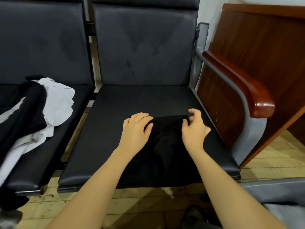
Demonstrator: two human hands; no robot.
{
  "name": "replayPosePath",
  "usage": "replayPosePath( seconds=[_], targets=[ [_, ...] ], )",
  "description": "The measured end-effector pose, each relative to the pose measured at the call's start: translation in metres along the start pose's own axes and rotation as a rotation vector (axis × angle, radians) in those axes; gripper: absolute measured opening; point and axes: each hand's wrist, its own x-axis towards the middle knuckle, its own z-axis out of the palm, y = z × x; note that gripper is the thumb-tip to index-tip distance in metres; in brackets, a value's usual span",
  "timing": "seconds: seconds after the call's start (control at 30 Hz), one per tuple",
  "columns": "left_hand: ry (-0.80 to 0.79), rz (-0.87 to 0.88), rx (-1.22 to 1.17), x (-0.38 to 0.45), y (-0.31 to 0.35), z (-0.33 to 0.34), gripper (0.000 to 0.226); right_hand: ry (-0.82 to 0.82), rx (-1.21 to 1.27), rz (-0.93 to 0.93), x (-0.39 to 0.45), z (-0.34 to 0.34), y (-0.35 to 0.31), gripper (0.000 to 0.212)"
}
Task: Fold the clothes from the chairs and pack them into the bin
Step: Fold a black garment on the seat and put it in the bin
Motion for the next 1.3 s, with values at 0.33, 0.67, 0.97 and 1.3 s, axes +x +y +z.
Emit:
replayPosePath(
  seconds=[0.33,0.67,0.97,1.3],
  targets=[
    [-0.396,-0.014,0.068,-0.004,-0.007,0.012,0.04,-0.354,-0.166,-0.419,-0.004,0.002,-0.007,0.04],
    [-0.444,-0.095,-0.024,0.002,-0.018,0.008,0.043,-0.651,-0.546,-0.158,0.0,0.007,0.004,0.054],
    [-0.539,-0.007,0.042,-0.038,-0.012,-0.032,0.053,-0.672,-0.271,-0.355,-0.039,-0.01,-0.024,0.054],
    [-0.665,0.044,0.21,-0.065,-0.007,-0.046,0.062,-0.545,-0.208,-0.385,-0.059,-0.019,-0.024,0.013]
  ],
)
